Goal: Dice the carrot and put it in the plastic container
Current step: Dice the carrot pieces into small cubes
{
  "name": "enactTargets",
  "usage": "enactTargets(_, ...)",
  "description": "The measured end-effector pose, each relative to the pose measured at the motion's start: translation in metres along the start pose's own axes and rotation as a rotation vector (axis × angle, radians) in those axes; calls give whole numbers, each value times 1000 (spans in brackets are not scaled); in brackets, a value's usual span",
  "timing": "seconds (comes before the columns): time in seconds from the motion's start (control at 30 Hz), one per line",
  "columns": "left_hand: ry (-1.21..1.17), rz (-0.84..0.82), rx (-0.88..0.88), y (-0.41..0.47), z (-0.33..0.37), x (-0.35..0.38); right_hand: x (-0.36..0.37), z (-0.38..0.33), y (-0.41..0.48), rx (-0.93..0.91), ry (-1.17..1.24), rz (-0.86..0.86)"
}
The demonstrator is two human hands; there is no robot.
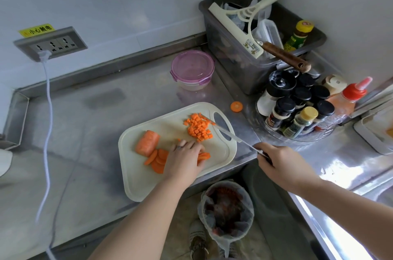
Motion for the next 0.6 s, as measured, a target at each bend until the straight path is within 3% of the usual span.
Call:
enactTargets(0.23, -21, 68, -129, -6, 2, -2, 18, -19, 21, 36, 82, -29)
enactTargets(0.43, -250, 206, -291, -1, -47, -25, 24, -26, 32, 84, 173, -50)
enactTargets(0.6, -68, -59, -144, 20, -64, -19, 25, -40, 35, 94, 263, -84)
Point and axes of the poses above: each hand's wrist, its own y-axis towards the middle knuckle, its own x-axis out of the palm, z = x × y, the point moved 6 cm from there along y, towards the middle knuckle, and after that the axes turned 5 degrees about -x, right-handed, at the moved point
